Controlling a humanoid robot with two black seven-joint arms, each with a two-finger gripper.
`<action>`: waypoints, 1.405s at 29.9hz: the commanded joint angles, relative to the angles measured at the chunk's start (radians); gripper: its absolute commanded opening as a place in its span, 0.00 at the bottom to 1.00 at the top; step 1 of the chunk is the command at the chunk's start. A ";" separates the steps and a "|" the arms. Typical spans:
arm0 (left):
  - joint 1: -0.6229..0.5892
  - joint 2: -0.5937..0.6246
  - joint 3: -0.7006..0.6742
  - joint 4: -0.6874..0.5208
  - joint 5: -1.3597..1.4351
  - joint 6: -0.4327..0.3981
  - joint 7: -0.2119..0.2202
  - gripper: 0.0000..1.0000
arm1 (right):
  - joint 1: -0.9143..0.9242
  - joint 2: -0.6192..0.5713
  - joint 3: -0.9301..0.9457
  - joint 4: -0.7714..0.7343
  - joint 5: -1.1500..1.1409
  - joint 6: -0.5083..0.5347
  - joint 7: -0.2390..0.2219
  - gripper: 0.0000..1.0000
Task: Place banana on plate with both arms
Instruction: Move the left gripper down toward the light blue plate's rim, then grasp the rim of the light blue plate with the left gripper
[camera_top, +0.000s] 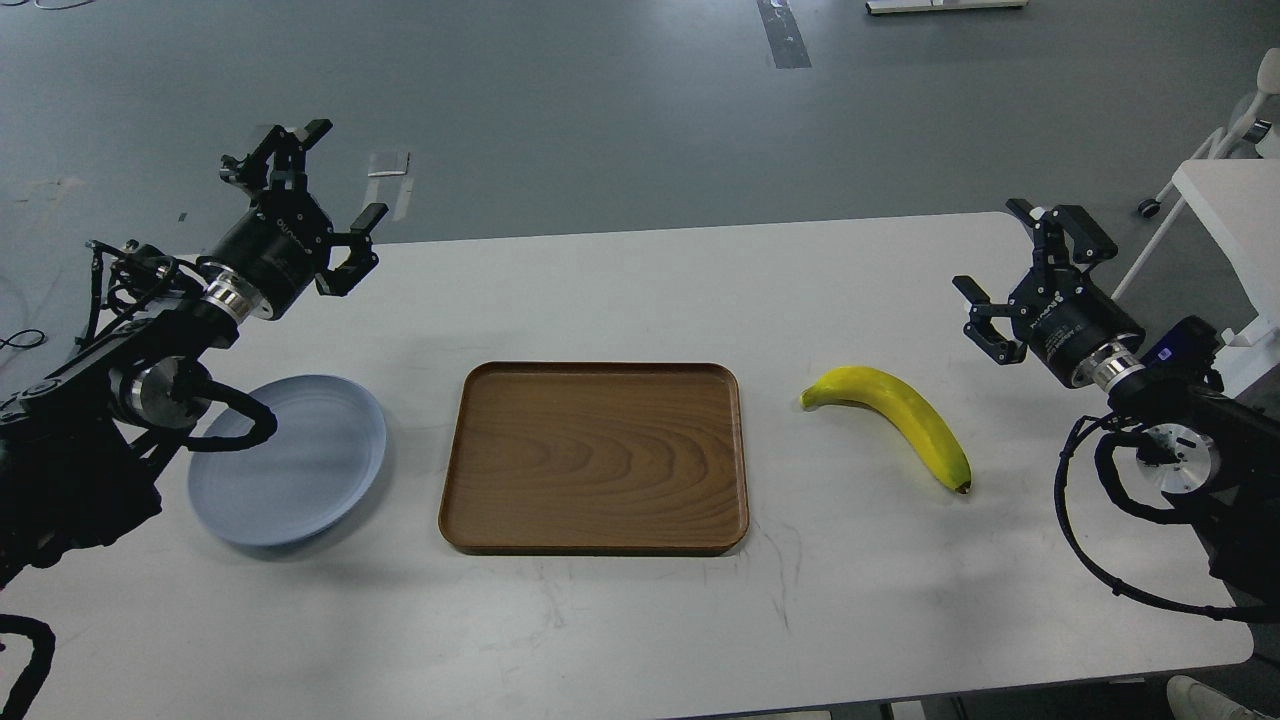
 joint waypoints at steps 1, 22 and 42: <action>0.008 -0.003 -0.008 0.003 -0.003 0.000 -0.001 1.00 | 0.001 -0.001 -0.004 0.000 0.000 0.000 0.000 1.00; -0.124 0.326 0.009 -0.332 0.674 0.000 -0.069 1.00 | 0.009 -0.012 -0.001 0.000 0.000 0.000 0.000 1.00; -0.011 0.551 0.343 -0.372 1.628 0.237 -0.069 0.98 | 0.006 -0.010 -0.004 0.006 -0.003 0.000 0.000 1.00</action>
